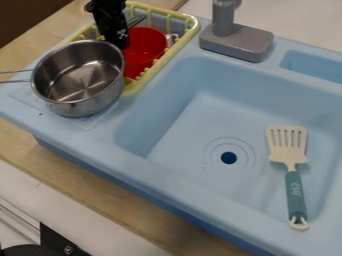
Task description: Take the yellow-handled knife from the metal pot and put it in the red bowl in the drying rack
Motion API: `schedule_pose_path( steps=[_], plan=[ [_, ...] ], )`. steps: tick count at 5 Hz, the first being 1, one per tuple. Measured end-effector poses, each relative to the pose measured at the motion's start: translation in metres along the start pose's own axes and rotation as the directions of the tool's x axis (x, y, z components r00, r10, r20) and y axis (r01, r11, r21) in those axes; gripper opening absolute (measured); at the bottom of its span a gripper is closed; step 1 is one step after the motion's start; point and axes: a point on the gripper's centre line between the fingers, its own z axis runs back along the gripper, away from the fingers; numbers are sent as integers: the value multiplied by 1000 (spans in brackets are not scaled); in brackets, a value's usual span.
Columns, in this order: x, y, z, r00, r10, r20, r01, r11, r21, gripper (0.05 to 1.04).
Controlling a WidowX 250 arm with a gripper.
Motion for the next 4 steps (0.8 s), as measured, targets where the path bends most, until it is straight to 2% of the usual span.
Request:
schedule_pose_path(
  steps=[1, 2, 4],
  plan=[
    [1, -1, 0, 1000, 2, -1, -2, 1000, 2, 324],
    [2, -1, 0, 1000, -5, -8, 5, 1000, 8, 390],
    [5, -4, 1, 1000, 7, 19, -7, 1000, -12, 945]
  ],
)
